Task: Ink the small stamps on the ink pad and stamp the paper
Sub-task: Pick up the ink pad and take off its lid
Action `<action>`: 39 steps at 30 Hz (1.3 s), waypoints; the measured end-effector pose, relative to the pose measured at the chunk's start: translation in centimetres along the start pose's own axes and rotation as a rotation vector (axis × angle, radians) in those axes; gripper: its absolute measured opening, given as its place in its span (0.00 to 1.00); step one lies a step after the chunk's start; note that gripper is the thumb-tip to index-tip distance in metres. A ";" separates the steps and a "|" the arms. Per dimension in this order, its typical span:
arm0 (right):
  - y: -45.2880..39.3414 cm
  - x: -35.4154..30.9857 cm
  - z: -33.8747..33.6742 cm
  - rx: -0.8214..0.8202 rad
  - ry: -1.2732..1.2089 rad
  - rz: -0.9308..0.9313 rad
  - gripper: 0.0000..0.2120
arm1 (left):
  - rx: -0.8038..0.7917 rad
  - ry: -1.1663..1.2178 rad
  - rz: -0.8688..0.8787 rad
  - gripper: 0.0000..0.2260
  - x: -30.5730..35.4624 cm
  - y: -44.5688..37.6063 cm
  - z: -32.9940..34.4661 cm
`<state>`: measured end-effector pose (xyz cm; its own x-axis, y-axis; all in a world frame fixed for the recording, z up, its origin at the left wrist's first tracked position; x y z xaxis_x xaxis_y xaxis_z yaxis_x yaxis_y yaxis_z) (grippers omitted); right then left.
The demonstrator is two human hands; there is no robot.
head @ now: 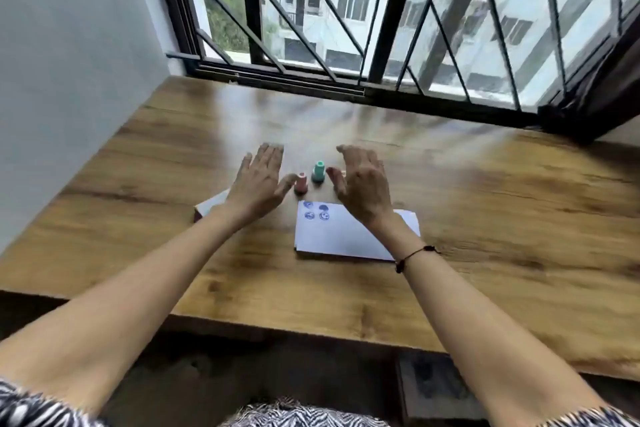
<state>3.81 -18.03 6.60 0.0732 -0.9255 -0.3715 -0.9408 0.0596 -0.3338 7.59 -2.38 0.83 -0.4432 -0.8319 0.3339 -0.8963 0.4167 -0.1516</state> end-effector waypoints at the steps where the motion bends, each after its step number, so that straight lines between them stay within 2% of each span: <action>1: 0.3 -1.4 0.2 0.026 -0.060 -0.056 0.16 | 0.019 0.000 -0.036 0.28 -0.8 1.0 -0.3; 4: 1.1 -5.0 1.6 -0.029 -0.142 -0.079 0.11 | 0.069 0.025 -0.139 0.30 -3.1 4.1 -0.2; 6: 1.1 -6.4 3.1 -0.094 -0.165 -0.079 0.11 | 0.098 0.057 -0.135 0.33 -3.3 5.3 -0.4; 8: 1.2 -6.8 5.0 -0.196 -0.137 -0.037 0.18 | 0.103 0.073 -0.151 0.35 -3.8 6.2 -0.5; 10: 3.0 -12.8 9.2 -0.381 -0.087 -0.113 0.27 | 0.142 0.080 -0.359 0.37 -8.5 11.7 -1.8; 13: 3.8 -12.9 10.8 -0.402 0.028 -0.103 0.36 | 0.123 0.213 -0.399 0.37 -8.4 12.0 -0.7; 17: 3.9 -13.1 11.7 -0.415 0.070 -0.074 0.40 | 0.191 0.293 -0.410 0.37 -7.6 11.9 -0.7; 19: 3.8 -13.9 12.0 -0.443 0.077 -0.052 0.39 | 0.221 0.306 -0.406 0.38 -7.9 12.4 -0.9; 23: 2.9 -14.1 12.4 -0.511 0.033 -0.013 0.32 | 0.257 0.339 -0.384 0.39 -7.7 12.5 -1.4; 26: 0.9 -14.1 11.4 -0.536 0.009 -0.051 0.30 | 0.277 0.365 -0.389 0.40 -7.8 12.5 -1.6; 28: -1.3 -13.8 10.5 -0.583 -0.143 -0.017 0.27 | 0.280 0.350 -0.387 0.40 -7.9 12.5 -1.6; 30: -3.1 -13.3 10.1 -0.714 -0.441 0.095 0.22 | 0.283 0.343 -0.391 0.41 -7.8 12.6 -1.6; 33: -4.0 -11.3 11.4 -0.942 -0.801 0.415 0.16 | 0.294 0.333 -0.389 0.41 -7.8 12.7 -1.5; 35: -4.4 -10.0 12.5 -1.004 -0.937 0.549 0.17 | 0.302 0.324 -0.386 0.41 -7.9 12.8 -1.5; 39: -4.2 -9.3 13.9 -1.052 -1.079 0.666 0.18 | 0.320 0.307 -0.383 0.41 -8.0 12.8 -1.5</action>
<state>11.74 -4.50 -0.62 -0.6519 -0.1443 -0.7444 -0.6640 -0.3654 0.6523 -0.34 10.14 -2.40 -0.1059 -0.7371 0.6674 -0.9724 -0.0636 -0.2246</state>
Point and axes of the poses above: each hand's wrist, its own y-axis away from the middle knuckle, its own z-axis out of the palm, x = y × z, the point moved 8 cm from there along -y, towards the middle knuckle, and after that the axes turned 8 degrees about z, right-handed, at the moved point
